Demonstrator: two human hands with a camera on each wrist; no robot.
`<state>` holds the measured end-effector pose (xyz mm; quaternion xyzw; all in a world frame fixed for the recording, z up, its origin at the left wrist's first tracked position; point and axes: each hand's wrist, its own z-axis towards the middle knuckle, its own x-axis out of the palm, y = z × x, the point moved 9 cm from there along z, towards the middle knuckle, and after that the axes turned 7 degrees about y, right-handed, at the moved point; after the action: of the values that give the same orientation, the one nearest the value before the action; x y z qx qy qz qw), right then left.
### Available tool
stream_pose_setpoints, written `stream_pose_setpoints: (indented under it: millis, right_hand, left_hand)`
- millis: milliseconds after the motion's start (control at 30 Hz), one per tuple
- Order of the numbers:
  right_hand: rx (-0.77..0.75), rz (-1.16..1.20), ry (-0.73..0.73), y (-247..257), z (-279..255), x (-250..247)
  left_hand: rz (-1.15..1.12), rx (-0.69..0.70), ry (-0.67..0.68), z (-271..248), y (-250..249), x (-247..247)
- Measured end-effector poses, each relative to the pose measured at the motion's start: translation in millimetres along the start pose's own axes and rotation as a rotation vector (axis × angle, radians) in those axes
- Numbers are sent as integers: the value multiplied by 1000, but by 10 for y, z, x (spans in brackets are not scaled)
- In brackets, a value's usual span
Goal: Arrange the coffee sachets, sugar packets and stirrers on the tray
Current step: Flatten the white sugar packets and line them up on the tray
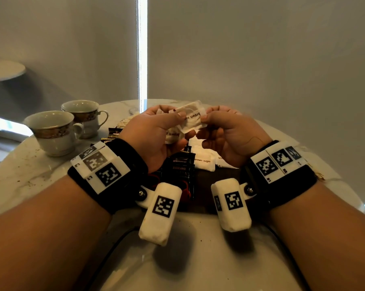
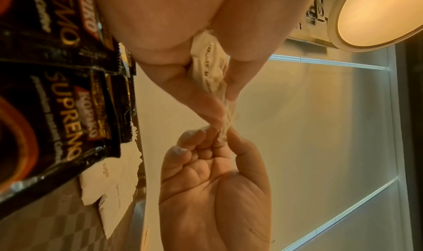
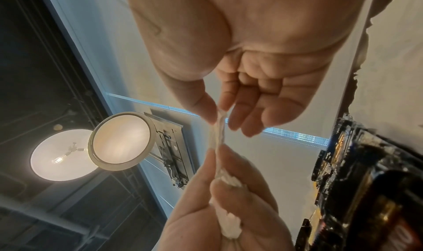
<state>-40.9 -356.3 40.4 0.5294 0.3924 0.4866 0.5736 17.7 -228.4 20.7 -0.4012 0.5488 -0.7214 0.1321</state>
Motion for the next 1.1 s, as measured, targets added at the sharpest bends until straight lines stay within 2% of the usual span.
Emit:
stream_pose_setpoints:
  millis: [333,600,833,1033,1100]
  right_hand:
    - [17,31,-34,-25,1,-29]
    - [-43,253,-191,29,9,-215]
    - [-84,213,-108,25,21,-102]
    - [-88,220,-53,27,1,6]
    - [-81,145,-58,22,-13,5]
  left_hand:
    - [53,-7,-19,23,-7,-41]
    - [62,-79,-24,56,60,-77]
    - [118,-135,158,-24,81,95]
    - [56,-79,72,-17,25,77]
    - [37,-44,56,0,-10,42]
